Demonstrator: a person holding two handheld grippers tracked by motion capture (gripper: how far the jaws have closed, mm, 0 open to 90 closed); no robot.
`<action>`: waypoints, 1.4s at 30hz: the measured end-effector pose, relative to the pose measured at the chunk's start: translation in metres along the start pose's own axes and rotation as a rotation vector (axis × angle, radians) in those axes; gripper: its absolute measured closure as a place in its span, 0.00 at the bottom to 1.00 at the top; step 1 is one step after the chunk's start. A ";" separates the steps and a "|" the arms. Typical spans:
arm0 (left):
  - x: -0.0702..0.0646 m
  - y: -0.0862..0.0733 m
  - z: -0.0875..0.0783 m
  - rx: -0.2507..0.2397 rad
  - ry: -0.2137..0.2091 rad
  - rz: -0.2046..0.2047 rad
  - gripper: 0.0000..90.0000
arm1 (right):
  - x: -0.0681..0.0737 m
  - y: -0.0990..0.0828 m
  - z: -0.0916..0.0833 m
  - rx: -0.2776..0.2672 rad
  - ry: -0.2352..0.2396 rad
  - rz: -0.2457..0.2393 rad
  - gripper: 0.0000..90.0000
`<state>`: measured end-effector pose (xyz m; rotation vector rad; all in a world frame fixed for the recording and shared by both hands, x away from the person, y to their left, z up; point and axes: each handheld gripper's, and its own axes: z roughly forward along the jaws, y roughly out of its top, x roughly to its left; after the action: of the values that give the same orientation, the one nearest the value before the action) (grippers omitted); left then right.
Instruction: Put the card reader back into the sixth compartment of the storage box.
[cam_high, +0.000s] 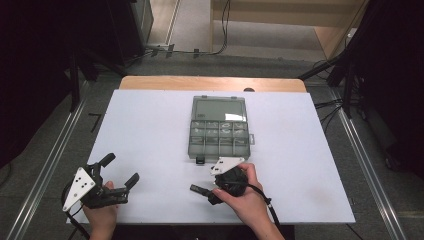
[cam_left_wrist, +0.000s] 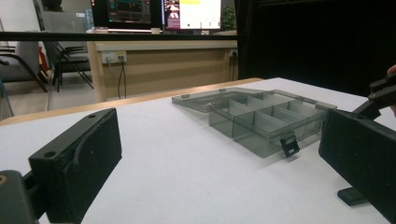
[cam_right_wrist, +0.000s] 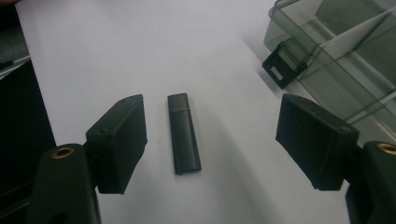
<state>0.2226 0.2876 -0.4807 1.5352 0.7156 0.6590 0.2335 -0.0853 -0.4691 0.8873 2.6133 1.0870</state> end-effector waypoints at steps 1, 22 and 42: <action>0.000 0.000 0.000 0.000 0.000 0.000 0.00 | 0.000 0.000 0.001 0.000 0.007 -0.004 0.27; 0.000 0.000 0.000 -0.001 0.000 -0.003 0.00 | 0.008 0.000 0.026 0.106 0.060 -0.048 0.64; 0.000 0.000 0.001 0.003 0.001 0.001 0.00 | 0.009 -0.004 0.036 0.167 0.041 -0.102 0.76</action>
<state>0.2231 0.2875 -0.4809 1.5376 0.7171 0.6598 0.2376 -0.0615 -0.4972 0.7612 2.7820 0.8808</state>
